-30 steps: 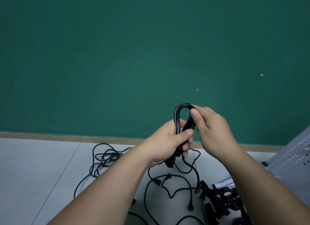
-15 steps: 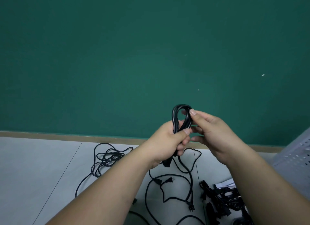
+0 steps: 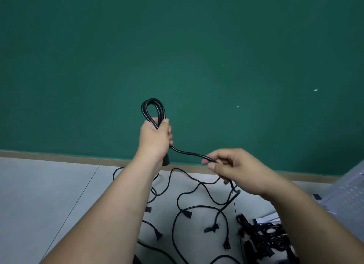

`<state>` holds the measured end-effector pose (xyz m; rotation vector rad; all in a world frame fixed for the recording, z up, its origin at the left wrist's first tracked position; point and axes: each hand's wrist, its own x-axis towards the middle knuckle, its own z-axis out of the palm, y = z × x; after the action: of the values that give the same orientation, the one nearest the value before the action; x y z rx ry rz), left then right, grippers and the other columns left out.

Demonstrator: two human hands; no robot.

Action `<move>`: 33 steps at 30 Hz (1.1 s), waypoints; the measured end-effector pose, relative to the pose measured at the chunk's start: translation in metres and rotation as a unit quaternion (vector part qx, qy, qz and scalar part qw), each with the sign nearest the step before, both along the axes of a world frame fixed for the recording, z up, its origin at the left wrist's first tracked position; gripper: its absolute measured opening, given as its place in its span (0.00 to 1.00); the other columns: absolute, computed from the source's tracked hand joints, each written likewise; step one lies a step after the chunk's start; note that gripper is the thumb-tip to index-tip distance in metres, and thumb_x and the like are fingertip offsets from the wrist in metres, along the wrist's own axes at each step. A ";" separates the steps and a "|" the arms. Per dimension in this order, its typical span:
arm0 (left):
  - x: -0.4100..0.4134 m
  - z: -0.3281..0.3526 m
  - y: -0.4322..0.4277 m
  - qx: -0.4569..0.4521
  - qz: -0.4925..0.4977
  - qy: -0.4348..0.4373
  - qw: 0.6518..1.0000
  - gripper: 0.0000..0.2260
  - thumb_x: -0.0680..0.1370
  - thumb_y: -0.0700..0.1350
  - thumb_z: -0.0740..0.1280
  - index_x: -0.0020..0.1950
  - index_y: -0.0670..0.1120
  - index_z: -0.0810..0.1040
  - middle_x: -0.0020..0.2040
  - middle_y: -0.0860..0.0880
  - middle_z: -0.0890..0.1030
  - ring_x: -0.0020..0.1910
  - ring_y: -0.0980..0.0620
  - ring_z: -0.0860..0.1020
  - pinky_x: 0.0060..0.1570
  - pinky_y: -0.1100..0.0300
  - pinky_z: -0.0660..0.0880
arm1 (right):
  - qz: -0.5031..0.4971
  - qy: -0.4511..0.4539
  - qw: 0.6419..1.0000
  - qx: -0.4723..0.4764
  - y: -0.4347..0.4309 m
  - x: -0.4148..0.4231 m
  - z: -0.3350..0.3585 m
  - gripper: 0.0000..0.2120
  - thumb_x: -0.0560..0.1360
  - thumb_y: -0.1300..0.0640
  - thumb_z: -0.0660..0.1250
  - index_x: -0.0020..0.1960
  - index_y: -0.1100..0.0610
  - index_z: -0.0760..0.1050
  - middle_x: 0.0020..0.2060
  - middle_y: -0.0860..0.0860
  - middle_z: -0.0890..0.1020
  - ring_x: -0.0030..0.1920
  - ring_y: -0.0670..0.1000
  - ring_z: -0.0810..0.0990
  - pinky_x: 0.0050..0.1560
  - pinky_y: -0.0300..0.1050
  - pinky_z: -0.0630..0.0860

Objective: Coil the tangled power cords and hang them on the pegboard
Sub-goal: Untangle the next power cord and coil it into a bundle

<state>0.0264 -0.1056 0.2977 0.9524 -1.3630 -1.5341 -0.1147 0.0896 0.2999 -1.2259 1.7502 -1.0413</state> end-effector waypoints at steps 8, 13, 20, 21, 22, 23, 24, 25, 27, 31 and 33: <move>0.001 -0.006 0.015 -0.108 -0.221 -0.128 0.961 0.14 0.83 0.55 0.68 0.45 0.48 0.70 0.34 0.49 0.70 0.30 0.50 0.66 0.34 0.55 0.69 | -0.138 0.166 0.947 -0.238 0.001 0.001 0.008 0.05 0.78 0.57 0.77 0.50 0.47 0.88 0.41 0.45 0.83 0.37 0.47 0.78 0.40 0.37 0.72; -0.006 -0.006 0.040 -0.112 -0.343 -0.116 0.925 0.18 0.78 0.64 0.71 0.49 0.50 0.74 0.36 0.51 0.72 0.33 0.51 0.69 0.34 0.56 0.72 | -0.191 0.259 0.899 -0.296 0.006 -0.005 0.015 0.07 0.72 0.50 0.82 0.49 0.49 0.87 0.38 0.44 0.82 0.32 0.50 0.71 0.35 0.41 0.69; -0.006 0.002 0.054 -0.080 -0.424 -0.081 0.898 0.21 0.80 0.60 0.69 0.52 0.42 0.73 0.33 0.53 0.72 0.31 0.52 0.69 0.32 0.58 0.71 | -0.170 0.234 0.904 -0.314 0.017 -0.015 0.023 0.11 0.68 0.47 0.83 0.45 0.49 0.85 0.39 0.44 0.81 0.37 0.52 0.74 0.40 0.41 0.71; -0.007 0.003 0.058 -0.088 -0.431 -0.086 0.894 0.24 0.79 0.61 0.70 0.52 0.40 0.73 0.34 0.51 0.71 0.32 0.51 0.69 0.33 0.58 0.71 | -0.168 0.221 0.910 -0.307 0.017 -0.017 0.023 0.10 0.68 0.47 0.83 0.45 0.48 0.85 0.39 0.44 0.81 0.37 0.52 0.73 0.40 0.40 0.70; -0.008 0.004 0.060 -0.107 -0.439 -0.098 0.887 0.27 0.78 0.62 0.71 0.54 0.37 0.74 0.36 0.50 0.71 0.33 0.50 0.69 0.34 0.57 0.72 | -0.167 0.212 0.914 -0.302 0.017 -0.018 0.023 0.10 0.68 0.48 0.83 0.44 0.48 0.85 0.39 0.44 0.81 0.38 0.52 0.73 0.40 0.39 0.70; -0.009 0.005 0.063 -0.135 -0.448 -0.116 0.876 0.27 0.77 0.62 0.73 0.57 0.37 0.75 0.37 0.51 0.71 0.35 0.51 0.70 0.36 0.56 0.72 | -0.165 0.210 0.917 -0.296 0.017 -0.019 0.024 0.09 0.68 0.49 0.83 0.44 0.48 0.85 0.39 0.44 0.81 0.38 0.52 0.73 0.41 0.39 0.70; -0.010 0.004 0.067 -0.166 -0.451 -0.133 0.867 0.23 0.78 0.58 0.74 0.59 0.40 0.76 0.37 0.55 0.71 0.35 0.54 0.70 0.39 0.58 0.71 | -0.165 0.215 0.917 -0.291 0.016 -0.018 0.023 0.09 0.68 0.50 0.84 0.44 0.49 0.85 0.39 0.45 0.81 0.38 0.52 0.73 0.41 0.38 0.70; -0.012 0.002 0.070 -0.194 -0.448 -0.148 0.860 0.13 0.81 0.52 0.74 0.58 0.45 0.77 0.37 0.60 0.73 0.35 0.59 0.72 0.41 0.62 0.71 | -0.167 0.225 0.916 -0.288 0.015 -0.017 0.023 0.10 0.68 0.52 0.84 0.44 0.49 0.85 0.39 0.45 0.80 0.38 0.52 0.73 0.41 0.38 0.70; -0.016 -0.003 0.080 -0.198 -0.438 -0.170 0.860 0.07 0.84 0.44 0.70 0.57 0.56 0.75 0.36 0.65 0.77 0.34 0.64 0.75 0.42 0.66 0.72 | -0.168 0.248 0.909 -0.289 0.011 -0.013 0.019 0.10 0.68 0.55 0.85 0.44 0.50 0.84 0.40 0.45 0.80 0.38 0.52 0.75 0.41 0.37 0.70; -0.021 -0.013 0.086 -0.143 -0.390 -0.165 0.894 0.03 0.84 0.48 0.62 0.52 0.51 0.73 0.37 0.55 0.75 0.36 0.49 0.71 0.39 0.52 0.71 | -0.210 0.250 0.903 -0.281 0.004 -0.013 0.014 0.11 0.71 0.55 0.83 0.47 0.49 0.81 0.45 0.46 0.78 0.40 0.49 0.77 0.43 0.32 0.71; -0.021 -0.012 0.083 -0.111 -0.368 -0.129 0.914 0.06 0.83 0.50 0.62 0.52 0.48 0.71 0.36 0.54 0.74 0.37 0.48 0.69 0.39 0.52 0.67 | -0.231 0.227 0.907 -0.269 0.002 -0.017 0.011 0.10 0.75 0.54 0.79 0.49 0.49 0.79 0.48 0.47 0.79 0.43 0.48 0.79 0.45 0.33 0.74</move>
<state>0.0050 -0.0222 0.2857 0.5204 -2.2064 -1.7619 -0.1314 0.0918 0.3113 -1.5103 2.2751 -1.7076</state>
